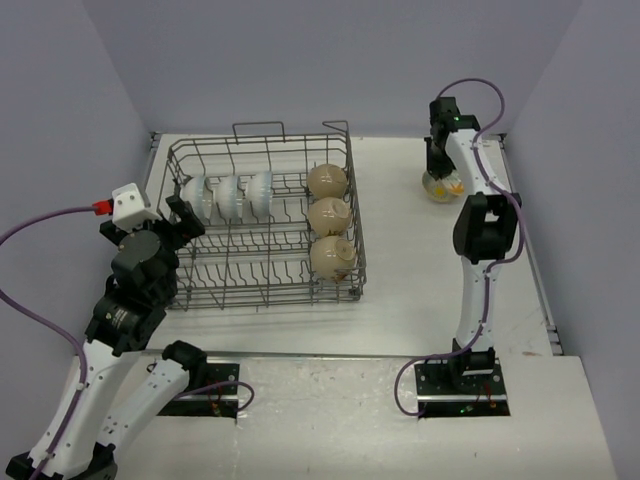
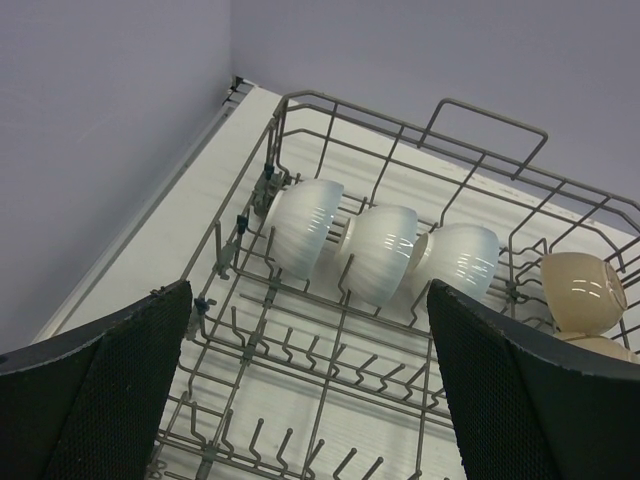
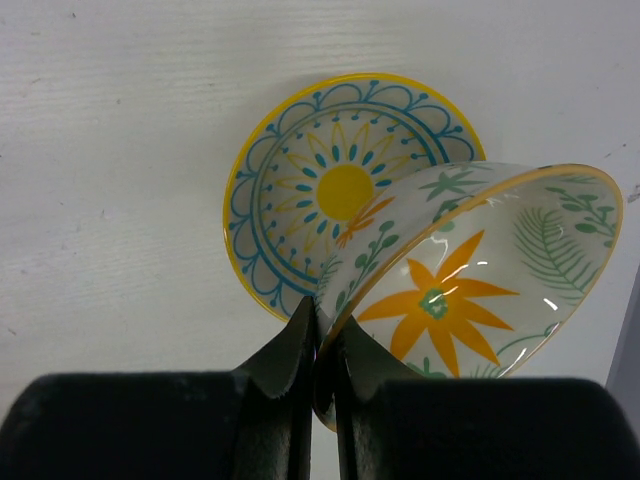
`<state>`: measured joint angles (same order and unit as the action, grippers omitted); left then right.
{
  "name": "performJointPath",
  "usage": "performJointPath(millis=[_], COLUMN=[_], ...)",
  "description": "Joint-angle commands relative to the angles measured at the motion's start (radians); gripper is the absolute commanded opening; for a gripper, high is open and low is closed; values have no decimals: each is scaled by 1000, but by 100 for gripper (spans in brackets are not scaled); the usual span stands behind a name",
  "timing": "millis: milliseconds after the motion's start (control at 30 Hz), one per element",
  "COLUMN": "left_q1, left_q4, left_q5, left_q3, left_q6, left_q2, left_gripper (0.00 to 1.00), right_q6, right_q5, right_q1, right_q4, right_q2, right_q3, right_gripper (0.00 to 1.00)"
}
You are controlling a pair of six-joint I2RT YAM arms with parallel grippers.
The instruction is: Unload the bowls from the dish rack
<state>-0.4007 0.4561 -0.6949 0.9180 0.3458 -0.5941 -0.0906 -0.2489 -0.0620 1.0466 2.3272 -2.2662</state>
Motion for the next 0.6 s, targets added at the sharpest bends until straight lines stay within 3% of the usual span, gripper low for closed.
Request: performJointPath(millis=[0, 233, 433, 567], left_q1=[-6, -6, -6, -4], left_q4=[-36, -34, -30, -28], left_q5=[6, 11, 3, 5], left_q3=[-4, -5, -7, -7], left_q6=[-25, -24, -18, -18], left_q2=[-6, -9, -6, -7], left_gripper=[100, 100, 100, 100], right_q6=[25, 26, 22, 12], right_q5=[-20, -39, -58, -59], right_q1=[-12, -28, -30, -38], right_q4=[-31, -31, -26, -19], right_q2=[9, 37, 40, -5], right_q3=[-27, -35, -33, -27], right_gripper=[8, 25, 27, 33])
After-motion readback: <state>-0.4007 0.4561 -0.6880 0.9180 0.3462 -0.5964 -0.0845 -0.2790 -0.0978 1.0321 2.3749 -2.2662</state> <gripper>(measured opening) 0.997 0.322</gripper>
